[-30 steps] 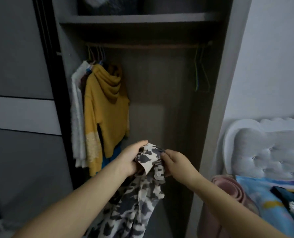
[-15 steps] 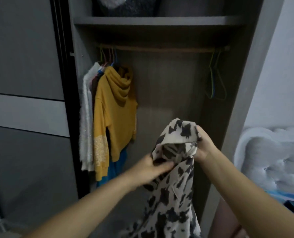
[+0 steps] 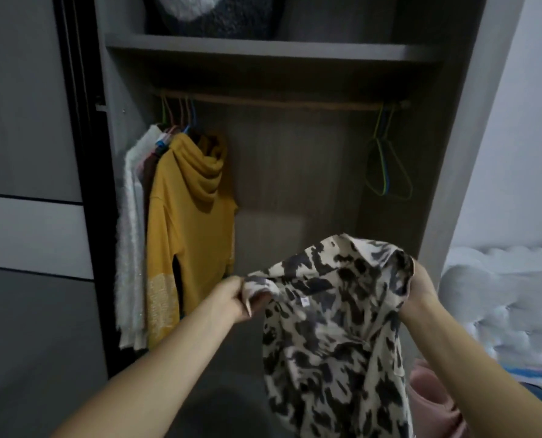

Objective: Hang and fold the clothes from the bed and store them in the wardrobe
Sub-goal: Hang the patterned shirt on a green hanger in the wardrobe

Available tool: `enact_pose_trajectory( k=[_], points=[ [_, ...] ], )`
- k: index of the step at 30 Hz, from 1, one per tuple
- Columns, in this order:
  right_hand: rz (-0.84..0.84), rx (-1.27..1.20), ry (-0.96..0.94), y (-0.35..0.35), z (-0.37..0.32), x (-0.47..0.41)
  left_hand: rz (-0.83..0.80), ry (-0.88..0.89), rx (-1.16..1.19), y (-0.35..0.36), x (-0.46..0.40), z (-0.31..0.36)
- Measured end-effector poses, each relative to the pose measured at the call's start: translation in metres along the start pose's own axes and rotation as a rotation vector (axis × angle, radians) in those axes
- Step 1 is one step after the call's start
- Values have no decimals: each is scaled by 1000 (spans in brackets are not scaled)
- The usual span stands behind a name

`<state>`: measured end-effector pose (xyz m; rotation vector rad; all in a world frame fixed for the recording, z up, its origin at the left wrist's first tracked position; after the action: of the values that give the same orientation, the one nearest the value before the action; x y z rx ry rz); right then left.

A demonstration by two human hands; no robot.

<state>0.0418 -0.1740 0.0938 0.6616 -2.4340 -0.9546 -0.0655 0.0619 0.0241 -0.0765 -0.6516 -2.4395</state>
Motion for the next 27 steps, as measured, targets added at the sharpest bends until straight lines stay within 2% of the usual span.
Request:
enact_pose_trajectory(
  k=[4,6,8,11,14,16,18,21,24,27],
  points=[
    [233,91,122,-53,2,-48,-136,39,-134,30,-25,24],
    [289,181,161,-65,-2,-70,-190,67,-192,44,-40,34],
    [336,438,125,-64,-16,-97,-226,91,-237,62,-60,44],
    [343,980,-128,-13,-54,-126,-226,95,-256,86,-96,56],
    [276,1230,-516,76,-116,-151,-241,70,-319,106,-133,61],
    [420,1391,-749,126,-167,-163,-220,91,-396,110,-156,66],
    [653,1527,-899,158,-215,-180,-204,172,-581,109,-184,74],
    [935,1773,-894,171,-267,-213,-310,189,-760,111,-208,77],
    [1047,1739,-783,151,-306,-243,-258,198,-748,92,-228,93],
    [1019,1487,-795,138,-324,-257,-190,134,-566,75,-247,103]
  ],
)
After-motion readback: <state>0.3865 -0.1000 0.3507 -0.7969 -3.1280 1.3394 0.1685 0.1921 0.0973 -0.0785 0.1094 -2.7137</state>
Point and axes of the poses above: each hand's wrist, its own x-axis away from the middle knuckle, its own y-axis out of the palm, z = x × y, the point moved 9 cm from there along -x, towards the middle knuckle, and after that the axes turned 12 degrees about y, right-handed, at the moved point
